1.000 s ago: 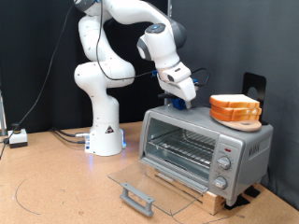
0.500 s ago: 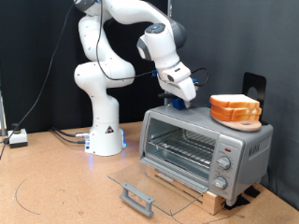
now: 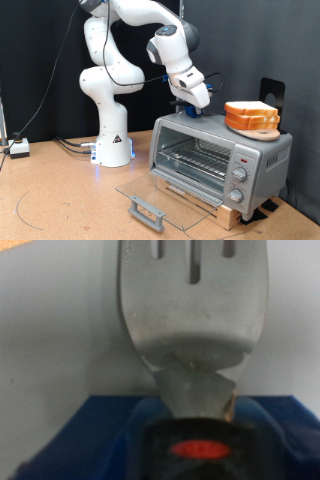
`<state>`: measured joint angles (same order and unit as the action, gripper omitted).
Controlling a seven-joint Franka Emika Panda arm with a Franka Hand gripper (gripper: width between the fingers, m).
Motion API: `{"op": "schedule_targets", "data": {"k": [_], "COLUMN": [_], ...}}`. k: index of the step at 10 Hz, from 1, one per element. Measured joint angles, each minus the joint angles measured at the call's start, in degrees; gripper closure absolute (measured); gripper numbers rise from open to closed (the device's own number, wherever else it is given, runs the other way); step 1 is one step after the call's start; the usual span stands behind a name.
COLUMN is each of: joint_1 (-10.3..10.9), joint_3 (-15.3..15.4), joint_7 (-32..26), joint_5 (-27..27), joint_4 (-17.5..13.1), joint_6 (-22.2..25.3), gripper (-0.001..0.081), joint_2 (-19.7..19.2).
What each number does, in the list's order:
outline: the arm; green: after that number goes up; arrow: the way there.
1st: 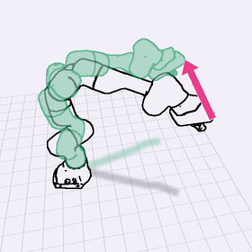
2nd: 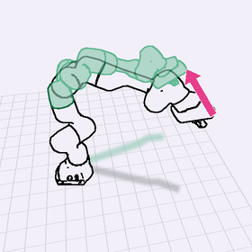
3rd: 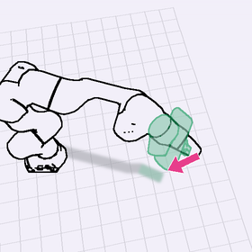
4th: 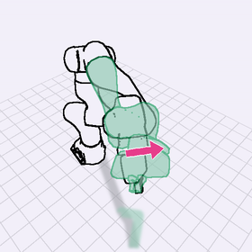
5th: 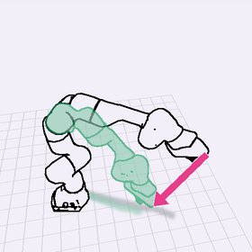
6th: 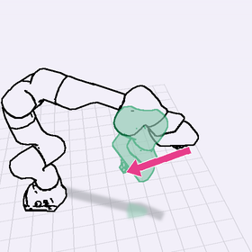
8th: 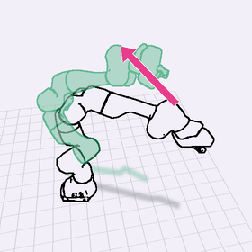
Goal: Make a piece of toast with the oven
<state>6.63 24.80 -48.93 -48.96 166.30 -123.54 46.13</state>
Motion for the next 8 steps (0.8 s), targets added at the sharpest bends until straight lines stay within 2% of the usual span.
{"op": "schedule_targets", "data": {"k": [2, 5, 7, 8], "joint_1": [0.0, 0.1, -0.3, -0.3], "joint_3": [-0.8, -7.6, -12.1, -11.6], "joint_7": [-0.3, -1.5, -0.9, -0.9], "joint_5": [-1.0, -2.7, -1.3, -1.3], "joint_4": [-0.2, -2.0, -3.5, -3.6], "joint_6": [0.5, 6.8, 13.7, 13.1], "gripper": [0.041, 0.041, 0.041, 0.041], "joint_2": [0.7, 5.1, 7.5, 7.4]}}
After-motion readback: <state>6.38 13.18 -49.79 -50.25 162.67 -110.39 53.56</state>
